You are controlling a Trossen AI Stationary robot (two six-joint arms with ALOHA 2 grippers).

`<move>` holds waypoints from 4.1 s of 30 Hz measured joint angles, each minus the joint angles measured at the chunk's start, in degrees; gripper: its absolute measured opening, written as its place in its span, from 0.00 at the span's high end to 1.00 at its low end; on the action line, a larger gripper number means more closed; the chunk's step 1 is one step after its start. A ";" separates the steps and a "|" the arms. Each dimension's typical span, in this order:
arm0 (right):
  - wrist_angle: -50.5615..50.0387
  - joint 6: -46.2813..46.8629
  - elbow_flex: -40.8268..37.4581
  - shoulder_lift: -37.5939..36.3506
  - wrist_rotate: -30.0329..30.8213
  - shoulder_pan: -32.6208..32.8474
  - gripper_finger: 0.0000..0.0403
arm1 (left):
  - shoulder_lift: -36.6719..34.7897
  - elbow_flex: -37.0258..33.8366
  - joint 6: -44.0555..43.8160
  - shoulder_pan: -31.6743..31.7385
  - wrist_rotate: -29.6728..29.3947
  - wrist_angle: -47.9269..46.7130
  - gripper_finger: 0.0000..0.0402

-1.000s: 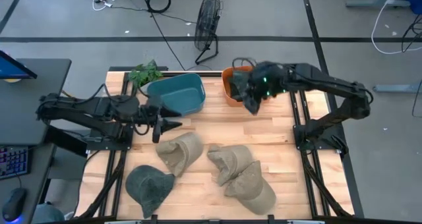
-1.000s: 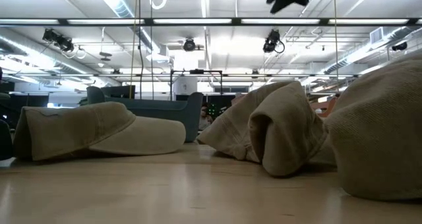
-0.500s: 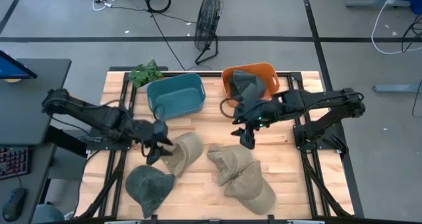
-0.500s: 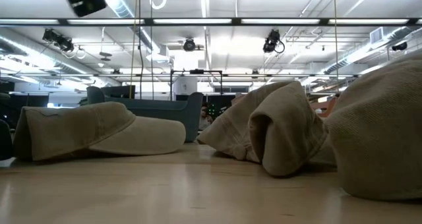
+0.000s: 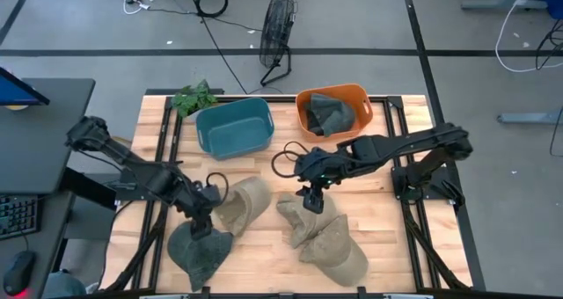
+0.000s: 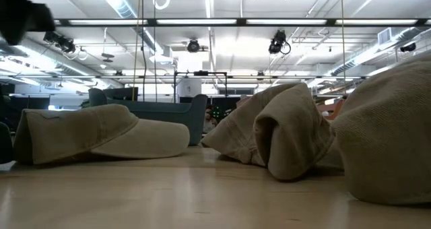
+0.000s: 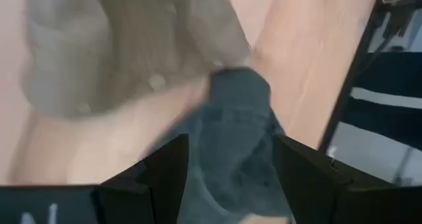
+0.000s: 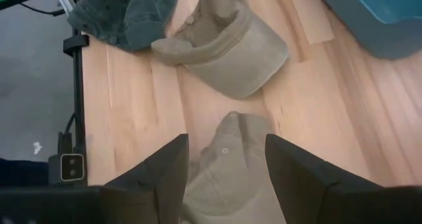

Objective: Pick & Place hat
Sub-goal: Put the black cap into the orange bin

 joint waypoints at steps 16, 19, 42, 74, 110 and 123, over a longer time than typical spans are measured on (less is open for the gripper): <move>2.31 0.76 -0.02 0.66 -0.05 -0.02 0.49 | 8.39 0.00 -27.32 -11.91 1.93 0.12 0.49; 3.00 0.75 -0.02 0.66 -0.06 -0.02 0.49 | 10.86 0.00 -29.68 -14.15 2.64 1.11 0.47; 3.56 -2.24 -0.02 0.66 -0.74 -0.05 0.49 | 19.83 -0.01 -36.71 -16.95 3.28 4.66 0.92; 16.64 9.29 -0.09 8.57 -23.21 -9.67 0.49 | 19.51 29.66 61.18 -5.85 -35.42 -9.58 0.98; 24.18 8.06 -0.05 8.63 -27.89 -11.47 0.94 | 19.68 29.62 67.23 0.25 -47.51 -9.60 0.93; 21.92 8.02 -0.02 8.61 -23.92 -11.64 0.98 | 19.65 29.62 54.49 3.41 -42.03 -9.49 0.71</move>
